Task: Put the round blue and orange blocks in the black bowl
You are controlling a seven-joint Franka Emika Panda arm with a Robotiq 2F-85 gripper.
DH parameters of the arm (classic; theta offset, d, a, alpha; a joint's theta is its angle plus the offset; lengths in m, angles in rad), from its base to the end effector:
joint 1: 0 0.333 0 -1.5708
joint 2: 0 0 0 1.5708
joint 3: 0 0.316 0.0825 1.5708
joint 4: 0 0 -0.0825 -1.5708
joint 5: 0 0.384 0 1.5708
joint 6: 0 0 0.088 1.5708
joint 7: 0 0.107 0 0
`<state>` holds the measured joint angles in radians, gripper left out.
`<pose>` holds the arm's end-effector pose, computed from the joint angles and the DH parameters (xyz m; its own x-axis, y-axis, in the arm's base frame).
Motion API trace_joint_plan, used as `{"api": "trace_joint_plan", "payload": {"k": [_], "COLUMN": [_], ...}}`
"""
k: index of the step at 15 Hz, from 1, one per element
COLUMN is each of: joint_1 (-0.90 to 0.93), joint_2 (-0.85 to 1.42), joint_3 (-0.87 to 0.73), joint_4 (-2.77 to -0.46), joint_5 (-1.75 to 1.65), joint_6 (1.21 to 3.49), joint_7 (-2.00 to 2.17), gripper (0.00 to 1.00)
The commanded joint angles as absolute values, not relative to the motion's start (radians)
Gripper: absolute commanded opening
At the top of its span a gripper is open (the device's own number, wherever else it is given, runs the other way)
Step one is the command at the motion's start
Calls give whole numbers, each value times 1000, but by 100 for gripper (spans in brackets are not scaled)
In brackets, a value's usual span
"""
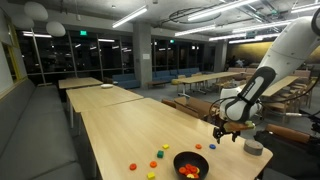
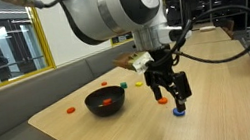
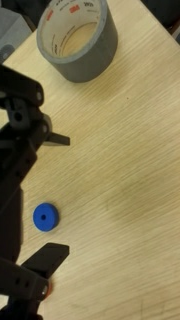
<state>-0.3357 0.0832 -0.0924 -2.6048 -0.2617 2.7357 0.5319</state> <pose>0.4067 -0.1753 0.2289 0.7506 -0.6547 0.0893 -0.6607 -0.7455 0.0877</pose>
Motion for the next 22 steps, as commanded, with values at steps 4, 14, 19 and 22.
{"api": "trace_joint_plan", "payload": {"k": [4,14,19,22], "joint_1": [-236,-249,-260,-267], "joint_2": [384,485,464,459], "joint_3": [-133,-141,-127,-115], "joint_4": [-2366,-2224,-2237,-2245], "joint_5": [16,188,221,244], "joint_6": [2770,2764,2733,2723], "joint_7": [401,267,223,199], "gripper": [100,100,100,100]}}
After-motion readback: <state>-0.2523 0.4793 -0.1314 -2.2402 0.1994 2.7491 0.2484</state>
